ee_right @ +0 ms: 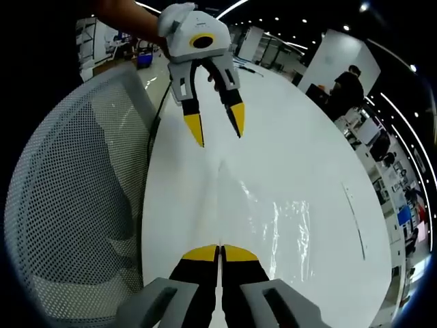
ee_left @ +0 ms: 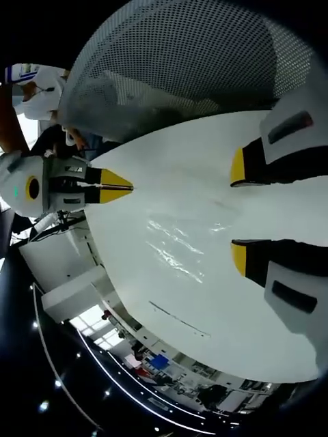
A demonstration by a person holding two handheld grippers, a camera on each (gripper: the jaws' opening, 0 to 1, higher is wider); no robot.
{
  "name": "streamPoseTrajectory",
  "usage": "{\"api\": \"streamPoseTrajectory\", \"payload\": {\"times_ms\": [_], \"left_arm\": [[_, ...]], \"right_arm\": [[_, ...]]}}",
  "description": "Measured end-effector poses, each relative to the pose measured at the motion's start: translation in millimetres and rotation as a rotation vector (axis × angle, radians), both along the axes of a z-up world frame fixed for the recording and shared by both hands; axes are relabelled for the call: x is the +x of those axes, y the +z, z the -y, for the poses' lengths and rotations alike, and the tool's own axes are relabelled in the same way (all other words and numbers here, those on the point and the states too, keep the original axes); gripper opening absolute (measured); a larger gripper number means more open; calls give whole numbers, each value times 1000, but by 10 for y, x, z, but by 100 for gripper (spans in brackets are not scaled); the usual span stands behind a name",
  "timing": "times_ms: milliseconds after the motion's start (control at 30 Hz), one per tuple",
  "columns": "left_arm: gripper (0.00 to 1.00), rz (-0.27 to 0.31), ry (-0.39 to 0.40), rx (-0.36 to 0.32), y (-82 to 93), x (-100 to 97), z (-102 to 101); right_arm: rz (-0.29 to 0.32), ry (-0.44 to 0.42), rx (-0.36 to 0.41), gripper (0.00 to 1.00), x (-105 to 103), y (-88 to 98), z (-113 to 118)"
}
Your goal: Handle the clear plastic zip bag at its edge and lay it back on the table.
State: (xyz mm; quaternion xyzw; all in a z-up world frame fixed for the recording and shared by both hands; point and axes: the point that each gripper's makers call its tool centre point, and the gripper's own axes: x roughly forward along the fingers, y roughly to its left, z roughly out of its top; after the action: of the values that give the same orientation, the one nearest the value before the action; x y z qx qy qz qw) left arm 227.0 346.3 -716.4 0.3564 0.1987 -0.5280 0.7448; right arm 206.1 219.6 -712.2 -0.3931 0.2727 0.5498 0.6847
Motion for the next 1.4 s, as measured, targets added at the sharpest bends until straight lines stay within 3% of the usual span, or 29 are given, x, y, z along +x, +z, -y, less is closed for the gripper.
{"api": "streamPoseTrajectory", "payload": {"times_ms": [267, 367, 500, 667, 867, 900, 967, 1167, 1400], "left_arm": [[23, -12, -52, 56, -140, 64, 68], [14, -25, -90, 91, -209, 60, 98], [11, -24, -135, 142, -327, 52, 128], [0, 3, -178, 174, -372, 32, 181], [0, 38, -191, 170, -322, -12, 223], [0, 45, -191, 170, -293, -34, 234], [0, 50, -190, 168, -260, -73, 260], [0, 56, -194, 175, -220, -136, 295], [0, 55, -180, 160, -97, -193, 354]], "right_arm": [[-6, -5, 19, 0, -40, 37, -18], [-9, -12, 28, 0, -45, 43, -31], [-10, -19, 33, 0, -48, 41, -23], [-11, -33, 36, 0, -49, 49, 16], [-7, -47, 13, 0, -65, 4, 80], [25, -47, -7, 1, -44, -24, 110], [11, -50, -1, 11, -68, -38, 78], [24, -16, 27, 12, -100, 8, -159], [60, 27, 8, 10, -110, -22, -362]]}}
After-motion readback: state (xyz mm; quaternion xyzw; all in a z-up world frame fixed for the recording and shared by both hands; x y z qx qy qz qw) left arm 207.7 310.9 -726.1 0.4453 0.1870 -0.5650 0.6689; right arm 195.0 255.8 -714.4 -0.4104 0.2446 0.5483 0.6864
